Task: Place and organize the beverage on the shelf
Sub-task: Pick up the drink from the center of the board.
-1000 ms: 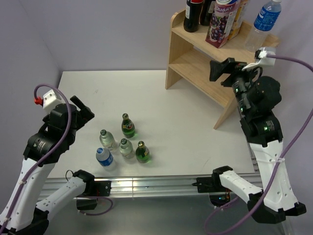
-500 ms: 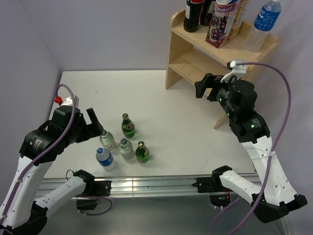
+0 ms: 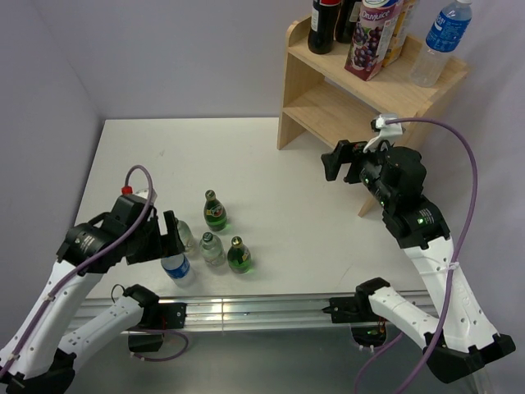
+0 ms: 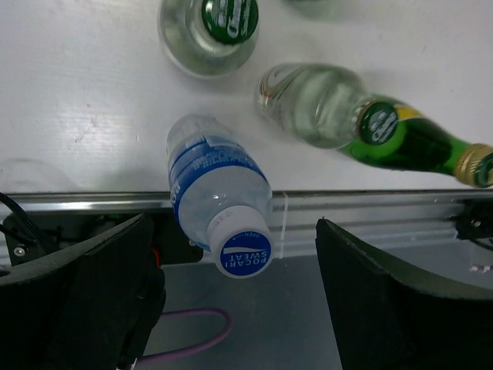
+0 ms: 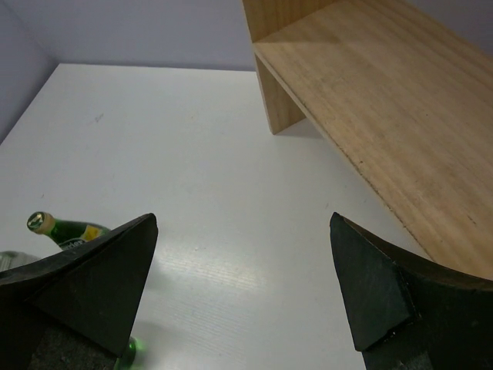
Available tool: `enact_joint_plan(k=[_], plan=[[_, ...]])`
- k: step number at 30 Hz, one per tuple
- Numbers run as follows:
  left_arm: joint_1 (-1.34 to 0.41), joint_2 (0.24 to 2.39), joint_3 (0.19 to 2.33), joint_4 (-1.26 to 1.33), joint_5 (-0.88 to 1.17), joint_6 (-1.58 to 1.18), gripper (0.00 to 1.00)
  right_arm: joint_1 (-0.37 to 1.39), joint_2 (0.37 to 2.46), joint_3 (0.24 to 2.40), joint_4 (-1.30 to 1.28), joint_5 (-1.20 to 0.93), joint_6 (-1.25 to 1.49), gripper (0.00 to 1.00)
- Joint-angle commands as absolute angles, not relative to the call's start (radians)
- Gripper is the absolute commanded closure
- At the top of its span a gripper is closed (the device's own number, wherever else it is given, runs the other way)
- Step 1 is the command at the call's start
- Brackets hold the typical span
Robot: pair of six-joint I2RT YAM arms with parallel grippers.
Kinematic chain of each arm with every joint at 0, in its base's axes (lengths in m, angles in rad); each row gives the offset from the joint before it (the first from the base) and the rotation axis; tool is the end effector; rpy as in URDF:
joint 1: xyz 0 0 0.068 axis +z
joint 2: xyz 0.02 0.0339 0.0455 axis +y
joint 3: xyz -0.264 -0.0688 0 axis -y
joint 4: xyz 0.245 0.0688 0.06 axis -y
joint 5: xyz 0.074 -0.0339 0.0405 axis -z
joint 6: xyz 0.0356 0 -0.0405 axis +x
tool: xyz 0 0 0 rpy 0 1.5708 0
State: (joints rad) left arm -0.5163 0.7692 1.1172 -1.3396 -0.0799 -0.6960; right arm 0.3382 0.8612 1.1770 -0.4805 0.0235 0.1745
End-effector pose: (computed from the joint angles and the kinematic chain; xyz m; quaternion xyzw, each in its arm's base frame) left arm 0.0885 -0.0469 0.3455 -0.0973 0.9527 -0.1311 0.2563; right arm 0.1610 0.0557 0.4289 -0.0548 0.7609 0.1553 0.6276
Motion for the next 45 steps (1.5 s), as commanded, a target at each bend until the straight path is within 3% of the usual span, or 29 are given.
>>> enact_joint_plan(k=[1,9,16,19,25,29,32,35,45], plan=[[-0.528,0.755,1.074,-1.384,-0.009,-0.693,0.08,0.345,0.841,1.158,-0.417,-0.029,0.146,0.00],[-0.548,0.776,1.038,-1.382,-0.032,-0.699,0.24,0.345,0.851,1.157,-0.394,-0.054,0.137,0.00],[-0.563,0.830,1.084,-1.379,-0.089,-0.707,0.23,0.345,0.833,1.138,-0.382,-0.064,0.135,0.00],[-0.566,0.842,1.118,-1.381,-0.117,-0.701,0.26,0.345,0.828,1.134,-0.376,-0.089,0.138,0.00],[-0.566,0.845,1.164,-1.379,-0.133,-0.687,0.59,0.345,0.821,1.143,-0.373,-0.106,0.141,0.00],[-0.565,0.841,1.151,-1.379,-0.130,-0.680,0.59,0.345,0.822,1.137,-0.374,-0.109,0.141,0.00],[-0.566,0.830,1.123,-1.379,-0.120,-0.680,0.43,0.345,0.824,1.134,-0.373,-0.109,0.141,0.00],[-0.565,0.827,1.111,-1.381,-0.104,-0.678,0.39,0.345,0.824,1.131,-0.368,-0.109,0.144,0.00],[-0.566,0.836,1.078,-1.379,-0.087,-0.684,0.50,0.345,0.821,1.117,-0.354,-0.101,0.133,0.00]])
